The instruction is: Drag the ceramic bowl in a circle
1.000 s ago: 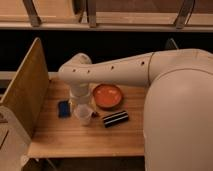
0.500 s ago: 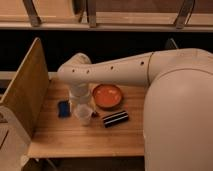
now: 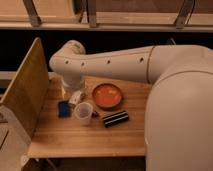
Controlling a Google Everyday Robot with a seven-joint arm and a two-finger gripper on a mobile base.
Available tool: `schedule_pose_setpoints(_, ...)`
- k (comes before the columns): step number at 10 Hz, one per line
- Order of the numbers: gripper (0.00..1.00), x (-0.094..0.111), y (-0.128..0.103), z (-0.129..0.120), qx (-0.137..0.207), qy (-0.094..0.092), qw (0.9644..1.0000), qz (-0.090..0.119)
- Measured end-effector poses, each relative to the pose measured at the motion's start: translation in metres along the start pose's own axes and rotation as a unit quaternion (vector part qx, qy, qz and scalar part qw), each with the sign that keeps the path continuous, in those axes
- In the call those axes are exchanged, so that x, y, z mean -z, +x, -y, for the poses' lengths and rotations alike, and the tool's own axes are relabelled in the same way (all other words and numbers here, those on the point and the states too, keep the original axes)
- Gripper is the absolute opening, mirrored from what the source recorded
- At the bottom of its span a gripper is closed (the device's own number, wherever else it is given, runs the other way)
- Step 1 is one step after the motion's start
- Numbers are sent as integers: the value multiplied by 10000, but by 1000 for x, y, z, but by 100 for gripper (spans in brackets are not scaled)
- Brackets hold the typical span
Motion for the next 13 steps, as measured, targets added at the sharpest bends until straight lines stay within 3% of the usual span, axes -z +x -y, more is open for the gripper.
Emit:
schedule_pose_setpoints(2,65,12,-18,28,-6,-62,9996,262)
schedule_pose_setpoints(5,65,12,-18,25,13,-90,9996,265)
schedule_pose_setpoints(9,65,-34,-3,112,-703,112,9974,-131)
schedule_pose_setpoints(11,65,-59,1,127,-863,4,9956,-377)
schedule_pose_setpoints(13,65,-91,0,129,-1020,-290,9927,-582)
